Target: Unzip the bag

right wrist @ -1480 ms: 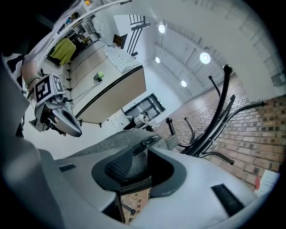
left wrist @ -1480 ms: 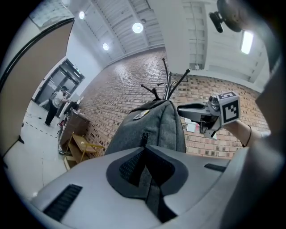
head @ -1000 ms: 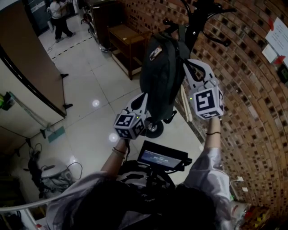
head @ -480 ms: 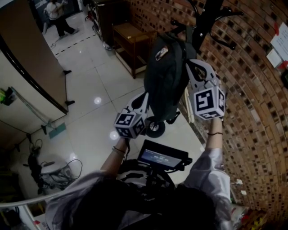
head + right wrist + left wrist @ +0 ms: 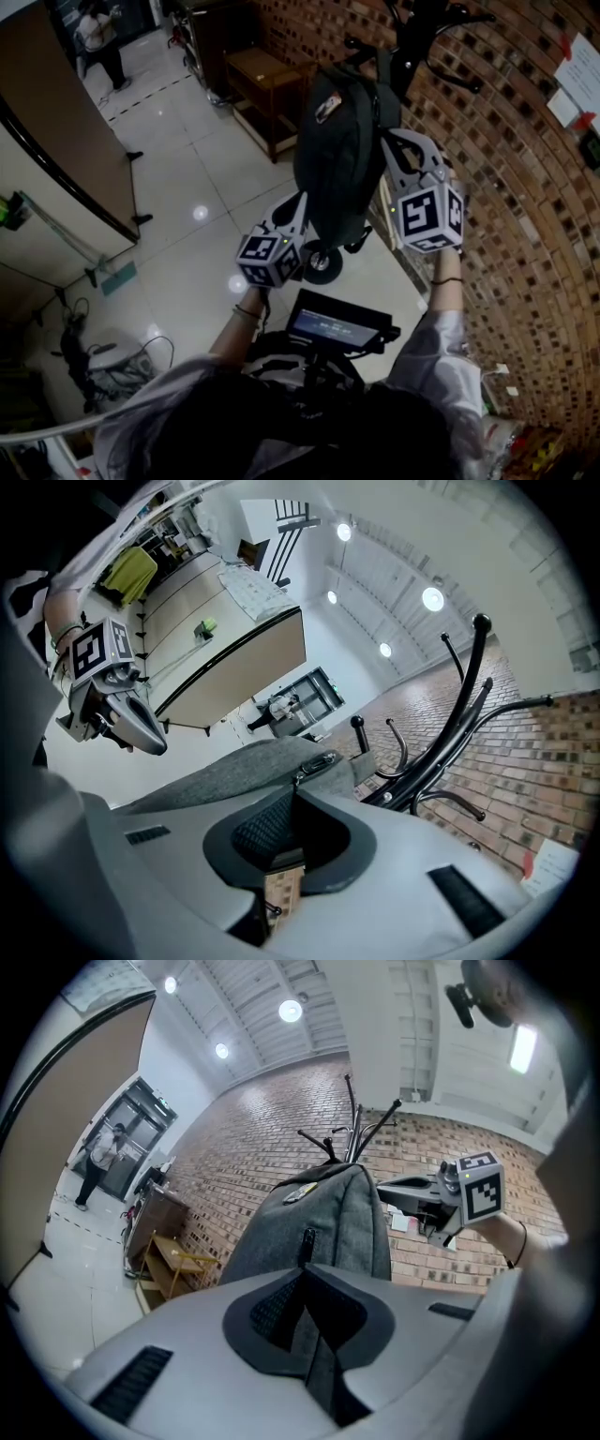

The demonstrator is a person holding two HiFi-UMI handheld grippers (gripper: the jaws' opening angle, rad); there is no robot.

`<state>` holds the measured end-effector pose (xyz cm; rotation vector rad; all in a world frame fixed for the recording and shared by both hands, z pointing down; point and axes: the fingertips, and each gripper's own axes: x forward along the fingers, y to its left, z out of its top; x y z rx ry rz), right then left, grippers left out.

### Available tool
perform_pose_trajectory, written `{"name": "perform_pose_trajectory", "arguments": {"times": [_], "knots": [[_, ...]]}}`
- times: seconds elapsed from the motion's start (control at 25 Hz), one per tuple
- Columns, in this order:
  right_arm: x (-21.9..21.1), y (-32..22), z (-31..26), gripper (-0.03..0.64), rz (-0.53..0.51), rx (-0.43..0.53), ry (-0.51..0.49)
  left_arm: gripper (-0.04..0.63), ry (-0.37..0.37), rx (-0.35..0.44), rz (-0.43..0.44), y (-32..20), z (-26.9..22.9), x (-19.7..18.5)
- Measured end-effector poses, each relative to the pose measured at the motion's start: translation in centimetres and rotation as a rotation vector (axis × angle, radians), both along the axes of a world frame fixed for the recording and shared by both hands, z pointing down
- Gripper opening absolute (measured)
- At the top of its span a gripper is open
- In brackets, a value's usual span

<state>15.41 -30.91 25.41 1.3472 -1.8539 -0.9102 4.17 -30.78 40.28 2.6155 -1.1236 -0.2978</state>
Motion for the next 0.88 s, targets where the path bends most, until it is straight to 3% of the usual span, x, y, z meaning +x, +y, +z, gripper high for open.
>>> {"name": "perform_pose_trajectory", "arguments": {"times": [0.12,0.28,0.48,0.88], "knots": [[0.2,0.3,0.4,0.012,0.013,0.0,-0.038,0.008,-0.005,0.0,-0.002,0.4,0.1,0.0],[0.0,0.5,0.9,0.012,-0.006,-0.017,0.016,0.008,-0.005,-0.004,0.001,0.7,0.1,-0.2],[0.5,1.1,1.9,0.012,0.019,-0.038,-0.05,0.008,0.0,0.025,0.003,0.8,0.4,-0.4],[0.4,1.9,3.4,0.012,0.007,-0.072,-0.082,0.008,-0.035,-0.016,0.002,2.1,0.5,-0.5]]}}
